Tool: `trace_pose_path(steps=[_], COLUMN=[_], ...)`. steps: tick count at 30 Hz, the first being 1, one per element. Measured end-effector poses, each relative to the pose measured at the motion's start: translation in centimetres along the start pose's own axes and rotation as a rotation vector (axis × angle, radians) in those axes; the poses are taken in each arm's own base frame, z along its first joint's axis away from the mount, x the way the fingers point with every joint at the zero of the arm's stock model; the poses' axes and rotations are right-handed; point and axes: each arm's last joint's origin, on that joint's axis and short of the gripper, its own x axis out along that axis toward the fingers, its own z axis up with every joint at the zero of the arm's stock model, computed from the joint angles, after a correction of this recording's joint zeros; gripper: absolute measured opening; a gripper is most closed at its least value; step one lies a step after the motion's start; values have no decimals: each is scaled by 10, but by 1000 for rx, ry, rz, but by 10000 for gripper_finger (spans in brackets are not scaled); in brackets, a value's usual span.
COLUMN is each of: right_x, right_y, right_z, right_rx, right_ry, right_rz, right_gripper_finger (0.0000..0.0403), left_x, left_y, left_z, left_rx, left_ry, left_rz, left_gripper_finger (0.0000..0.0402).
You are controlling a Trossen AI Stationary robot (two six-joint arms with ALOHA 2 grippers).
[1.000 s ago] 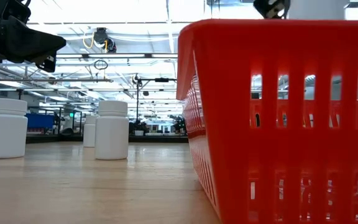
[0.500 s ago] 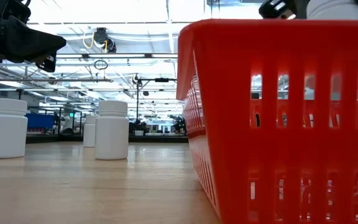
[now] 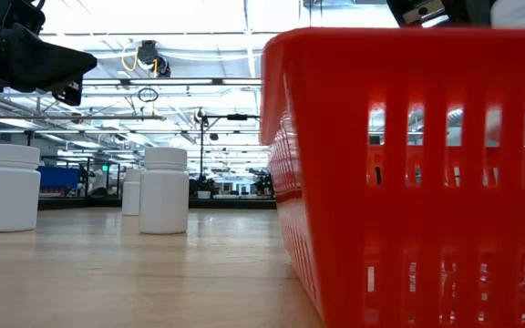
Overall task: Pick and place pill bottles into a basket
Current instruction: Put the white pill bottle into the red basket
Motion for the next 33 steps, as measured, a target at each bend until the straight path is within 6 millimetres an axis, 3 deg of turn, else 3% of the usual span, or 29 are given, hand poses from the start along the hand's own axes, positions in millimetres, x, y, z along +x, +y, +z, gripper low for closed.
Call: trace_pose_path(steps=[10,16,21,33], right_x=[4,18,40,56], right_y=[-26,-25,-22,-18], right_z=[11,24,17,9], right_rx=[-82,-117,-113,-125], right_ry=[17,61,129,202], right_rz=[58,97,112,79], right_gripper_finger=[150,150,150,156], left_x=[0,0,0,0], left_y=[0,0,0,0], left_z=[0,0,0,0], left_rx=[0,-1,-1,-1], left_ry=[-2,-2,-2,-3], left_rz=[0,0,0,0], left_gripper_finger=[31,31,31,31])
